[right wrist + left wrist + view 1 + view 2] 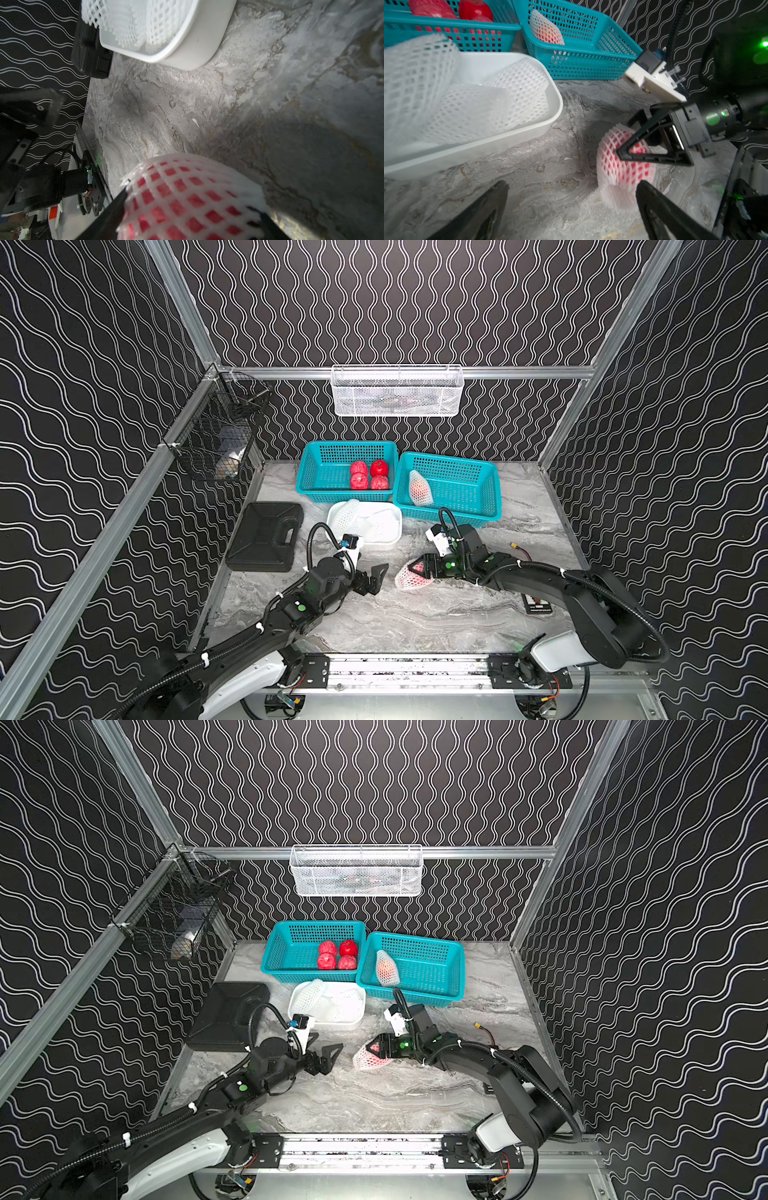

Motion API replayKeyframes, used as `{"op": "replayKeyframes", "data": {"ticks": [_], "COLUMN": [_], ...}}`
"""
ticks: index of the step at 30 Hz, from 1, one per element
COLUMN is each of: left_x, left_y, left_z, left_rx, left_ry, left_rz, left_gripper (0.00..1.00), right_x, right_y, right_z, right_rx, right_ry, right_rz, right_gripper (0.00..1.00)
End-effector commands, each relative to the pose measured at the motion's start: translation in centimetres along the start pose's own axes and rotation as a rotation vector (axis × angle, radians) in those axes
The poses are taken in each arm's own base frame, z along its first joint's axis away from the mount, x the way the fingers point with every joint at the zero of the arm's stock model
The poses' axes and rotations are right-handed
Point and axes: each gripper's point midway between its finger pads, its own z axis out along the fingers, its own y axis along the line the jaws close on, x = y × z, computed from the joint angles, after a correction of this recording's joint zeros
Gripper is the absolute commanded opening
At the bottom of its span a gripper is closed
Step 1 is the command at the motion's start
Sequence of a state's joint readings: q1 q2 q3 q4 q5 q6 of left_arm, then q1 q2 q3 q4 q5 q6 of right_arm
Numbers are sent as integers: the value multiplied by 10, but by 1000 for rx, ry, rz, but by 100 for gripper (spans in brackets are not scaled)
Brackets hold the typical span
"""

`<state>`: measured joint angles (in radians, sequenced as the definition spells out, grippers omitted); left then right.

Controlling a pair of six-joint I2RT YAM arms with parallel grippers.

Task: Remove foam nets from apples
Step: Place the apple at the center of the board.

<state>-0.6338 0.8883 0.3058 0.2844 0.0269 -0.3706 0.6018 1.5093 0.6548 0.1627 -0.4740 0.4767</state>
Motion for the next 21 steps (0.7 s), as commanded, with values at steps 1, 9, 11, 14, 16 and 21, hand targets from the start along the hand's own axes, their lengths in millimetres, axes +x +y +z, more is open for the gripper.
{"op": "replayKeyframes", "data": {"ticks": [1, 9, 11, 14, 16, 21], "left_x": [-2, 26, 31, 37, 39, 45], "left_y": [-21, -34, -37, -45, -47, -50], "left_z": [3, 25, 31, 38, 41, 42], "left_rx": [124, 219, 242, 284, 284, 309], "left_ry": [-5, 101, 107, 121, 129, 135], "left_rz": [6, 38, 33, 41, 48, 72], "left_gripper": [100, 99, 99, 100, 99, 99], "right_x": [-14, -8, -6, -7, -10, -23], "right_y": [6, -1, -4, -4, -3, 4], "right_z": [4, 7, 8, 4, 0, -18], "right_rx": [-36, -20, -8, -11, -3, 16], "right_ry": [-66, -58, -53, -78, -97, -166], "right_rz": [-18, -40, -43, -48, -46, -51], "right_gripper": [73, 81, 84, 88, 91, 100]}}
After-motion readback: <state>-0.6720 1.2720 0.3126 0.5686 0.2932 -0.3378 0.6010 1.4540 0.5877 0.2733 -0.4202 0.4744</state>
